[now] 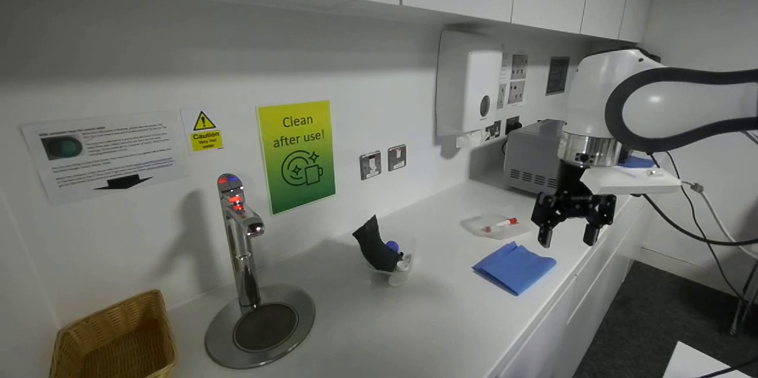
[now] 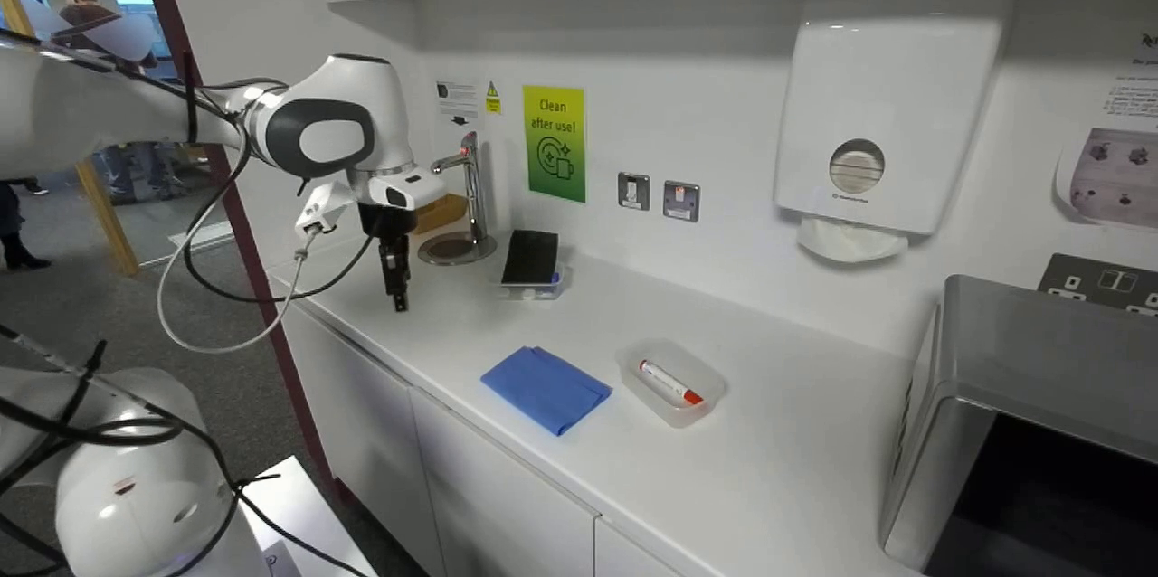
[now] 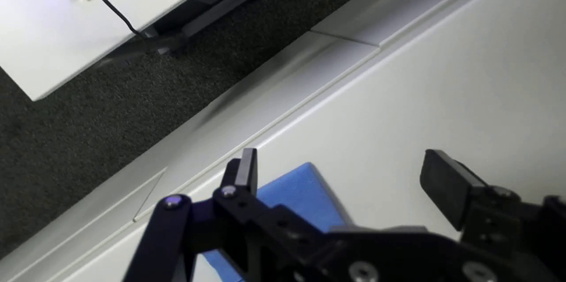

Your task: Put the white and red marker on the counter.

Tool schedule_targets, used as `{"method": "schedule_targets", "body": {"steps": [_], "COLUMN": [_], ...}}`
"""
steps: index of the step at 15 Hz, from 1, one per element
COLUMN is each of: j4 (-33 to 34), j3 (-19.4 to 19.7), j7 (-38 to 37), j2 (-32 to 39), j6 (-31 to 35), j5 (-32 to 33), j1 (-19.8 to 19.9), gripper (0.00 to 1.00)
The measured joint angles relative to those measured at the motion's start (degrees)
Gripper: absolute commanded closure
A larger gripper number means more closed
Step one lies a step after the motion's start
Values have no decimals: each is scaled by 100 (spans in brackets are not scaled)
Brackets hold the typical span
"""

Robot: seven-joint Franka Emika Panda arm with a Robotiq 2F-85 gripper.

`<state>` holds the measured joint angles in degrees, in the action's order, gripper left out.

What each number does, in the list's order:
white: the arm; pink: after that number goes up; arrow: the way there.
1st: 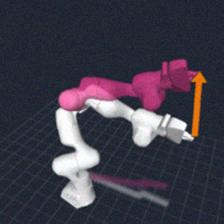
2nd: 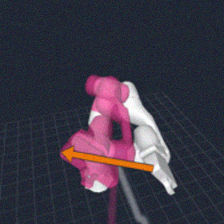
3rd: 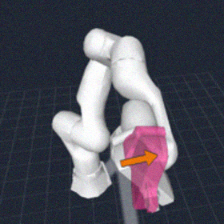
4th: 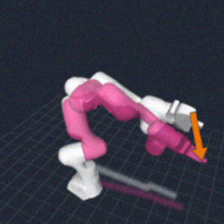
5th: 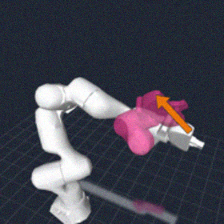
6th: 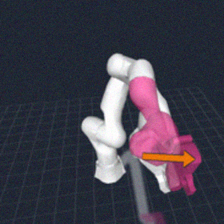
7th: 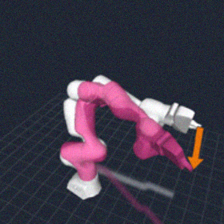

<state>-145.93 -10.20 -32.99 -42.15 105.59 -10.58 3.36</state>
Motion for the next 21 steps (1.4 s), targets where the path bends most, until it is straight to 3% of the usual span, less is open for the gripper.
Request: {"method": "schedule_targets", "body": {"steps": [11, 21], "j4": [25, 61], "j3": [1076, 1146], "j7": [-904, -1159], "j2": [830, 994], "j6": [1417, 1491], "j5": [28, 33], "j1": [1488, 1518], "gripper": [0, 0]}}
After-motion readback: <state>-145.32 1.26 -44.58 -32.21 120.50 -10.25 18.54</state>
